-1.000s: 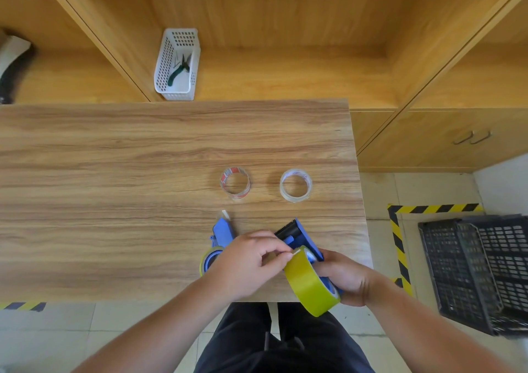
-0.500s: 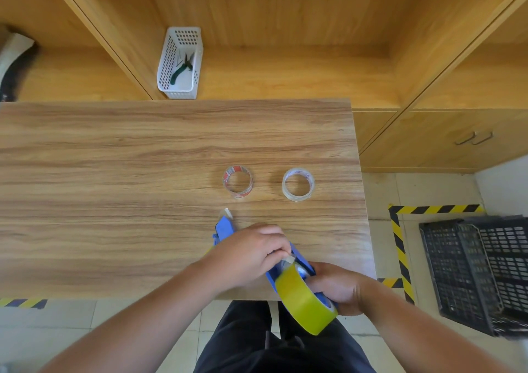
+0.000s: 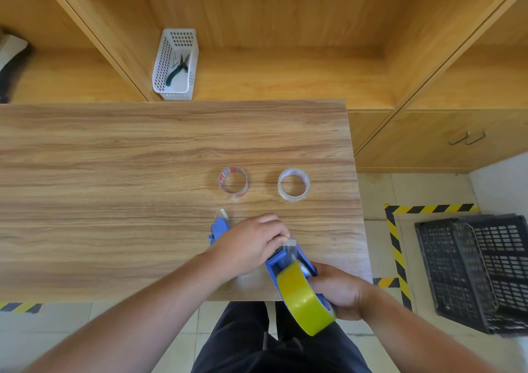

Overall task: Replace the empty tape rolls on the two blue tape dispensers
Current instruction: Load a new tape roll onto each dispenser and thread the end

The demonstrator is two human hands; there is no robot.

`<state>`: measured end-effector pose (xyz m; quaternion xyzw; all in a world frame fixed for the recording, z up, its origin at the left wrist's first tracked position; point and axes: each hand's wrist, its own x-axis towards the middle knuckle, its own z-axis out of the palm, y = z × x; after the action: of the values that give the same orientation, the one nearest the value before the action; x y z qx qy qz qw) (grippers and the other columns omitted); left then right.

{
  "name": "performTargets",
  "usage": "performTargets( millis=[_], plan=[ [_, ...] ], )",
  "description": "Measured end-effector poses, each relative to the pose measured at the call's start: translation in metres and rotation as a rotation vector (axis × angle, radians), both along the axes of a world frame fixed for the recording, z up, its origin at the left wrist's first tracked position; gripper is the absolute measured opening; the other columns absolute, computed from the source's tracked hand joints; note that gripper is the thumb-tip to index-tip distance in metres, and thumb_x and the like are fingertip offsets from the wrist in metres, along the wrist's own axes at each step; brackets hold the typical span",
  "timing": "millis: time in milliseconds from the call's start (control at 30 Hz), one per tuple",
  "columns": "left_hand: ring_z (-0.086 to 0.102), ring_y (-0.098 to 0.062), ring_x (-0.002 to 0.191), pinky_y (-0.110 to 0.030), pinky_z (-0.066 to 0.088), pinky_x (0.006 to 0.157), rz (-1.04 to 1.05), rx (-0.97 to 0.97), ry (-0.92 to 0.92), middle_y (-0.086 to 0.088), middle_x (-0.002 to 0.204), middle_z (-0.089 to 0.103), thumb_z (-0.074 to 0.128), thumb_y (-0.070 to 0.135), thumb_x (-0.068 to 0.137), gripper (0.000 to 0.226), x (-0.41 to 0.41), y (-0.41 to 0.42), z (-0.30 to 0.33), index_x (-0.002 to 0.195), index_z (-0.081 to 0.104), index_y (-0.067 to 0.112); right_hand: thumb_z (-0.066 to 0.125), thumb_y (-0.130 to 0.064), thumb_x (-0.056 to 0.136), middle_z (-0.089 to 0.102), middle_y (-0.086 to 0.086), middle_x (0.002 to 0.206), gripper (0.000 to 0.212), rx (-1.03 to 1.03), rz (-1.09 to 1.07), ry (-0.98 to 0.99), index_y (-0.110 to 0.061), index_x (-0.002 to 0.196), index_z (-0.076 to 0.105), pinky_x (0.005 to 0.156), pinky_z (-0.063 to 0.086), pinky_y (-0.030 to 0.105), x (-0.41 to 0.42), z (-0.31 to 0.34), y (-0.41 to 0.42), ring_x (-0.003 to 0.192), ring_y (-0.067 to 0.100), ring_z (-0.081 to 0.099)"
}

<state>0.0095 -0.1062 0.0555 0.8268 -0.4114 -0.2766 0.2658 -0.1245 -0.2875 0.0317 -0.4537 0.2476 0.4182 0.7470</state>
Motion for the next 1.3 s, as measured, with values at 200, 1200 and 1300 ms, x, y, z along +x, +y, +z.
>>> performTargets(
  millis=[200,1200,1300],
  plan=[
    [0.055,-0.004,0.094,-0.028,0.047,0.085,0.139,0.036,0.013,0.012,0.101,0.062,0.053,0.028,0.104,0.016,0.006,0.004,-0.001,0.104,0.067,0.02,0.061,0.003,0.091,0.071,0.019,0.103,0.031,0.004,-0.056,-0.077,-0.003,0.122,0.064,0.078,0.055,0.038,0.003,-0.001,0.004,0.093,0.029,0.068],
    [0.071,-0.009,0.08,-0.028,0.061,0.08,0.402,0.136,0.929,0.005,0.085,0.079,0.062,0.007,0.1,0.031,0.022,0.002,0.011,0.083,0.081,0.025,0.062,0.018,0.086,0.075,0.009,0.102,0.038,-0.044,0.092,-0.271,0.001,0.12,0.062,0.08,0.056,0.031,0.009,0.034,0.007,0.094,0.022,0.07],
    [0.074,-0.014,0.082,-0.027,0.06,0.078,0.455,0.093,1.271,-0.004,0.089,0.079,0.065,0.001,0.097,0.026,0.021,0.007,0.011,0.087,0.084,0.017,0.061,0.019,0.087,0.076,0.004,0.098,0.037,-0.012,0.092,-0.261,-0.005,0.115,0.067,0.078,0.056,0.031,0.013,0.037,0.009,0.09,0.019,0.072]
  ],
)
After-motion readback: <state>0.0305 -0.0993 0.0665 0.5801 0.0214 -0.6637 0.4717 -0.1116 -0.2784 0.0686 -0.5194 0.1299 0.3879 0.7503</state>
